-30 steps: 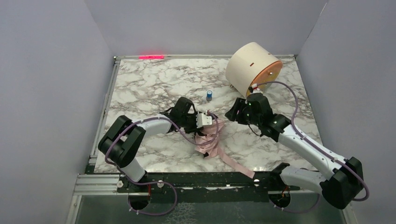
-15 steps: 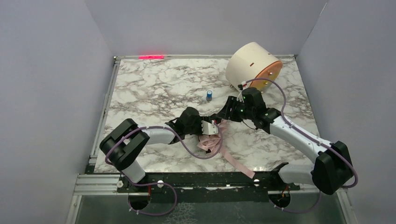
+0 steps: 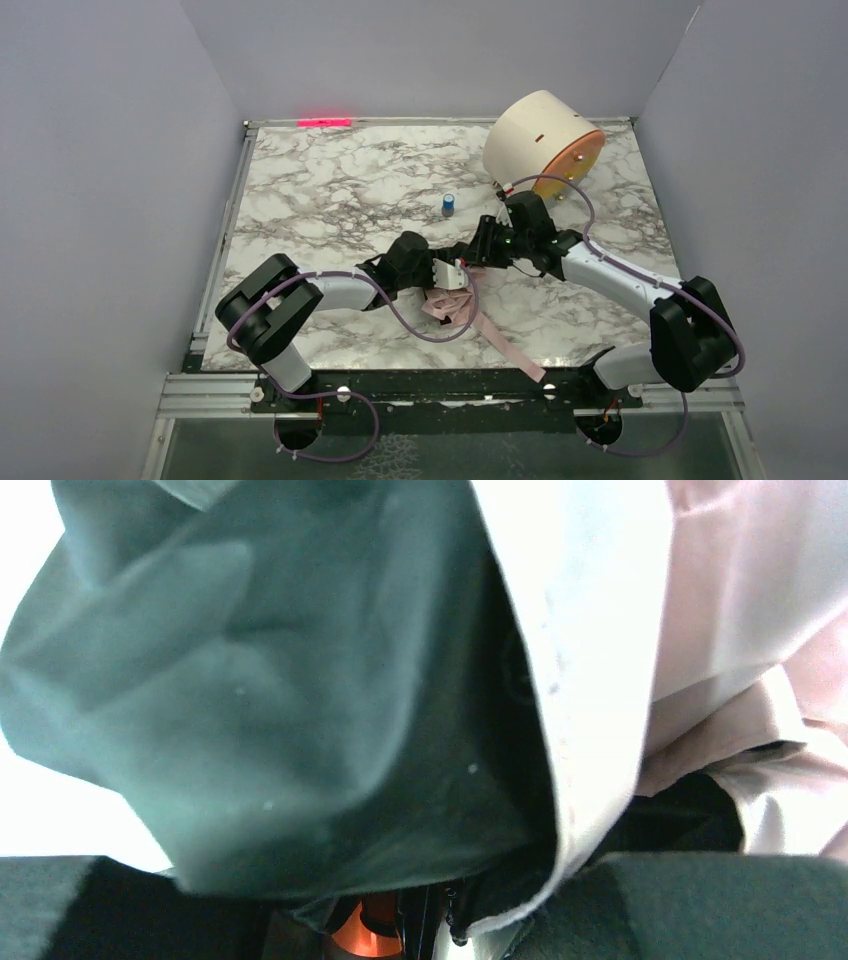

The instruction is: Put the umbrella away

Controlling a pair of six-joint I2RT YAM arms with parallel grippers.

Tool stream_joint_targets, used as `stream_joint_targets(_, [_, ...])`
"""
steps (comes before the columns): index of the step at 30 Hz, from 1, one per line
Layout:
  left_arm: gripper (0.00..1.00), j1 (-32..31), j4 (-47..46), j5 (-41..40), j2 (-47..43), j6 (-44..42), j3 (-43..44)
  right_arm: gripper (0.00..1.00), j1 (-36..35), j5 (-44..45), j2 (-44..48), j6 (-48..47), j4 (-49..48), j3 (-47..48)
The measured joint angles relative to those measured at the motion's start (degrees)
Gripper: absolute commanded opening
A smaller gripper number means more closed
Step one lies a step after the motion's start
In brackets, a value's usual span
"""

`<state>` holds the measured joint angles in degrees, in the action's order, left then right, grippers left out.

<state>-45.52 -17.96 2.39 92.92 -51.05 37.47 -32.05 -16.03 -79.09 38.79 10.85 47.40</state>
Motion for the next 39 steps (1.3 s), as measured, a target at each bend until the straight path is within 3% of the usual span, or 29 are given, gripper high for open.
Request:
stream_joint_targets(9, [0.0, -0.1, 0.1, -0.2, 0.0, -0.5, 0.0, 0.01, 0.0, -2.1, -0.5, 0.4, -3.9, 0.0])
stream_joint_targets(16, [0.0, -0.1, 0.2, -0.1, 0.0, -1.0, 0.0, 0.01, 0.0, -1.8, 4.9, 0.6, -9.8, 0.1])
stream_joint_targets(31, [0.0, -0.4, 0.2, 0.0, -0.3, -2.2, 0.0, 0.04, -0.2, -9.0, 5.4, -5.9, -17.0, 0.6])
stream_joint_targets(39, [0.0, -0.4, 0.4, 0.0, -0.3, -2.4, 0.0, 0.09, -0.2, -10.8, 0.8, -13.9, -7.9, 8.8])
